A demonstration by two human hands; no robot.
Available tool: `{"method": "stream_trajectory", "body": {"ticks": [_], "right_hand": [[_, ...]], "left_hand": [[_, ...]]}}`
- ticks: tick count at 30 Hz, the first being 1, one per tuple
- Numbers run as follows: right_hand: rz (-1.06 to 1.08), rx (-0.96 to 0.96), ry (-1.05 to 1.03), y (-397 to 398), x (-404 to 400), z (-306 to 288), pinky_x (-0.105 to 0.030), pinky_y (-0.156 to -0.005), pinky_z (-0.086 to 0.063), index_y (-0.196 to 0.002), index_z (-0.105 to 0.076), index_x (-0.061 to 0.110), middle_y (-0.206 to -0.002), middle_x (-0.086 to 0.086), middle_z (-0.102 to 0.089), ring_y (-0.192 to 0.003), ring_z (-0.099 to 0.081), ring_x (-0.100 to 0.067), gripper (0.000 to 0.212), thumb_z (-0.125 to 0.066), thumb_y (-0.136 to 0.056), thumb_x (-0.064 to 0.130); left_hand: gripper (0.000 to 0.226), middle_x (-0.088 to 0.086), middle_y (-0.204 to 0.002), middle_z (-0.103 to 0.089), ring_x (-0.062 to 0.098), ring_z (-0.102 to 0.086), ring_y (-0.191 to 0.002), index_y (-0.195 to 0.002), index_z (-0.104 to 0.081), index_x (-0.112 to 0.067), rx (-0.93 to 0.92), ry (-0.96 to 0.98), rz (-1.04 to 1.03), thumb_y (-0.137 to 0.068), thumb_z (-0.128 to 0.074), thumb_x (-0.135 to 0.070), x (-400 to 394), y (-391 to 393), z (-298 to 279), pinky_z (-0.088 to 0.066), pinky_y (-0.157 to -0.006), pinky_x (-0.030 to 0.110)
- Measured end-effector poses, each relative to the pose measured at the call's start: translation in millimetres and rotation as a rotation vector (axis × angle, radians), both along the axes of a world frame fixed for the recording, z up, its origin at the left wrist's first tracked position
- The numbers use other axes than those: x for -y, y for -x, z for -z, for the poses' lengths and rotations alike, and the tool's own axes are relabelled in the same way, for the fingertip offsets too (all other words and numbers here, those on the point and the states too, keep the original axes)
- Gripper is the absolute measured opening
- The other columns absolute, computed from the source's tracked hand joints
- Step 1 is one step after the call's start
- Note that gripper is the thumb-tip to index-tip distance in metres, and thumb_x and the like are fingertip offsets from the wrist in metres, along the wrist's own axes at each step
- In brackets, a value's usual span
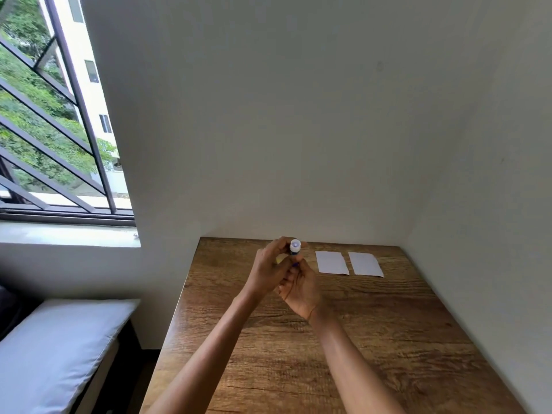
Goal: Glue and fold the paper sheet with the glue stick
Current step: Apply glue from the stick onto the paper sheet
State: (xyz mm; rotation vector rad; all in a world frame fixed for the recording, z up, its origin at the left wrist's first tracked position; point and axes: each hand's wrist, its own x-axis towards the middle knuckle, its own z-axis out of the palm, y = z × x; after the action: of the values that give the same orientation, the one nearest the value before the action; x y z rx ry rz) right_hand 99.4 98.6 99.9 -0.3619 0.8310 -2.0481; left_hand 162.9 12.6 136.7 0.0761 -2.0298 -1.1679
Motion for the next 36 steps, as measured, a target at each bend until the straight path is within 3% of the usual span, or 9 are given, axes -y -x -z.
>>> {"method": "stream_trajectory", "body": {"ticks": [2, 4, 9, 14, 19, 24, 29, 32, 36], "right_hand": [[-0.039, -0.005, 0.041, -1, 0, 5, -0.025, -0.062, -0.044, -0.106, -0.063, 0.015, -0.084, -0.001, -0.065, -0.074, -0.057, -0.012, 0.035, -0.04, -0.094, 0.039], [-0.058, 0.0, 0.064, 0, -2, 11, -0.026, -0.062, -0.043, -0.109, -0.06, 0.013, -0.082, -0.002, -0.061, -0.071, -0.055, -0.012, 0.032, -0.04, -0.096, 0.034], [0.049, 0.017, -0.1, -2, -4, 17, -0.02, -0.044, -0.036, -0.062, -0.057, 0.018, -0.052, 0.005, -0.043, -0.045, -0.039, -0.006, 0.034, -0.055, -0.08, 0.046], [-0.018, 0.055, 0.012, 2, -6, 22, -0.024, -0.063, -0.044, -0.106, -0.06, 0.015, -0.083, 0.001, -0.063, -0.075, -0.057, -0.01, 0.034, -0.038, -0.095, 0.038], [-0.031, 0.057, -0.047, 12, -16, 34, -0.018, -0.048, -0.043, -0.072, -0.07, 0.019, -0.049, 0.008, -0.049, -0.045, -0.045, -0.003, 0.031, -0.048, -0.087, 0.034], [0.07, -0.087, -0.291, 18, -13, 43, -0.015, -0.041, -0.035, -0.076, -0.067, 0.021, -0.057, 0.008, -0.051, -0.044, -0.038, -0.002, 0.036, -0.042, -0.096, 0.036], [-0.282, 0.019, -0.373, 38, -30, 37, -0.014, -0.033, -0.032, -0.057, -0.061, 0.019, -0.041, 0.011, -0.043, -0.035, -0.036, -0.001, 0.045, -0.039, -0.096, 0.028], [-0.205, 0.051, -0.333, 38, -30, 30, -0.015, -0.04, -0.039, -0.069, -0.069, 0.016, -0.048, 0.01, -0.047, -0.041, -0.04, -0.002, 0.037, -0.047, -0.094, 0.032], [-0.129, 0.087, -0.003, 29, -26, 36, -0.021, -0.064, -0.053, -0.105, -0.066, 0.011, -0.074, 0.0, -0.061, -0.063, -0.057, -0.007, 0.028, -0.049, -0.093, 0.03]], "left_hand": [[0.018, -0.001, -0.09, -0.069, -0.001, -0.064, -0.082, -0.098, -0.065, -0.007, 0.002, -0.03, -0.034, -0.081, -0.066, 0.0, 1, 0, 4, -0.047, -0.07, 0.009], [0.018, -0.009, -0.085, -0.067, -0.007, -0.062, -0.079, -0.094, -0.065, -0.01, 0.015, -0.067, -0.065, -0.08, -0.065, 0.001, 4, -1, 7, -0.045, -0.067, 0.006], [0.013, -0.009, -0.079, -0.068, 0.0, -0.065, -0.071, -0.093, -0.063, -0.008, 0.095, -0.05, 0.013, -0.081, -0.065, -0.002, -4, 3, 18, -0.047, -0.059, 0.007], [0.012, -0.004, -0.083, -0.068, -0.012, -0.061, -0.073, -0.095, -0.064, -0.007, 0.136, -0.106, -0.03, -0.083, -0.065, -0.005, -3, 5, 21, -0.044, -0.063, 0.004], [0.012, -0.008, -0.077, -0.065, -0.008, -0.062, -0.069, -0.09, -0.062, -0.01, 0.181, -0.047, 0.042, -0.081, -0.065, -0.003, -12, 1, 30, -0.044, -0.06, 0.004], [0.013, 0.005, -0.08, -0.069, 0.004, -0.063, -0.071, -0.092, -0.062, -0.001, 0.17, -0.059, 0.028, -0.08, -0.067, -0.003, -22, 3, 43, -0.045, -0.06, 0.012], [0.019, 0.008, -0.095, -0.071, 0.01, -0.065, -0.084, -0.102, -0.065, -0.005, 0.276, -0.014, 0.225, -0.083, -0.065, -0.009, -17, 2, 38, -0.049, -0.071, 0.019], [0.017, 0.005, -0.093, -0.071, 0.013, -0.067, -0.086, -0.1, -0.065, -0.006, 0.286, -0.072, 0.198, -0.084, -0.065, -0.01, -13, 7, 33, -0.05, -0.074, 0.021], [0.014, 0.004, -0.086, -0.072, 0.011, -0.068, -0.072, -0.099, -0.065, -0.011, 0.19, -0.345, 0.011, -0.086, -0.063, -0.013, -14, 15, 34, -0.055, -0.069, 0.028]]}}
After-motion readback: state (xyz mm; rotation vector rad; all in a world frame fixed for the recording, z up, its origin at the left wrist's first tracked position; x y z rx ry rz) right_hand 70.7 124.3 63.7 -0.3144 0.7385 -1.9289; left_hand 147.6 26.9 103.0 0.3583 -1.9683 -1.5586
